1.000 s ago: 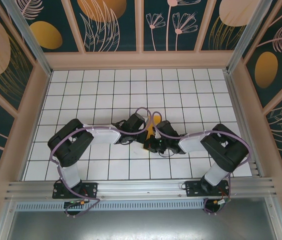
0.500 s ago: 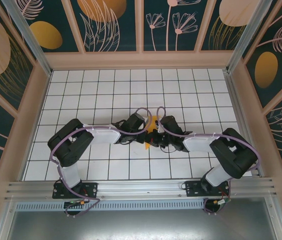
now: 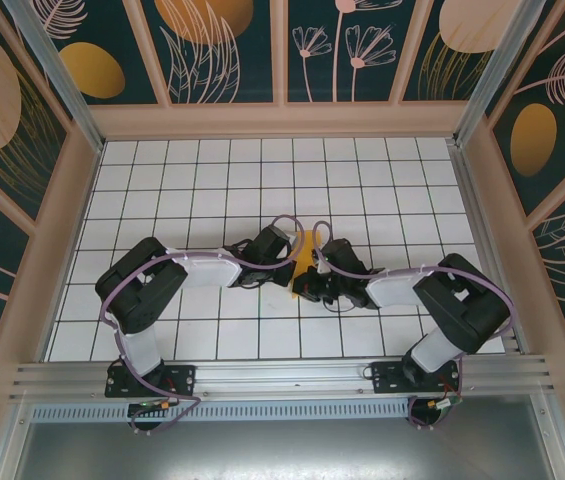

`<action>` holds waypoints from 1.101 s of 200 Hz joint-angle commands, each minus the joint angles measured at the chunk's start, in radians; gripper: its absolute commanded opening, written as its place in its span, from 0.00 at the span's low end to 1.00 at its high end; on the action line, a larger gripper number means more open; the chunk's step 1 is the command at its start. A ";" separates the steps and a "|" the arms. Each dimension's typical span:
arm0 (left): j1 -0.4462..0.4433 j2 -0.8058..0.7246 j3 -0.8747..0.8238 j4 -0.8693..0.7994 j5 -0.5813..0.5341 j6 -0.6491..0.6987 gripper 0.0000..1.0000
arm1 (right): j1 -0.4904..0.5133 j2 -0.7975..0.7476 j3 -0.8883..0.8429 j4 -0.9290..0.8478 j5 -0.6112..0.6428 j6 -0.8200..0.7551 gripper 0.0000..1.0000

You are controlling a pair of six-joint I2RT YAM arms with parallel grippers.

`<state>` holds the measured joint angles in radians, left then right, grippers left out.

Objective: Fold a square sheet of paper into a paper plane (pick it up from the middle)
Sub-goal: Third fold the triangle at the center of the table.

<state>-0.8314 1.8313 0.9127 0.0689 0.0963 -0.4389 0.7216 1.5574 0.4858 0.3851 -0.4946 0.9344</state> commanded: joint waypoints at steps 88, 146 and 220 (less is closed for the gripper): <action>-0.003 0.066 -0.010 -0.076 -0.005 -0.006 0.00 | 0.009 0.067 0.028 -0.087 0.053 -0.016 0.00; -0.004 0.068 -0.009 -0.078 -0.003 -0.008 0.00 | -0.137 -0.090 0.032 -0.112 0.032 -0.076 0.01; -0.004 0.073 -0.008 -0.078 0.003 -0.006 0.00 | -0.197 0.071 0.030 0.061 -0.042 -0.064 0.01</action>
<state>-0.8314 1.8355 0.9184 0.0677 0.0971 -0.4389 0.5262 1.5658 0.5282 0.3832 -0.5220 0.8890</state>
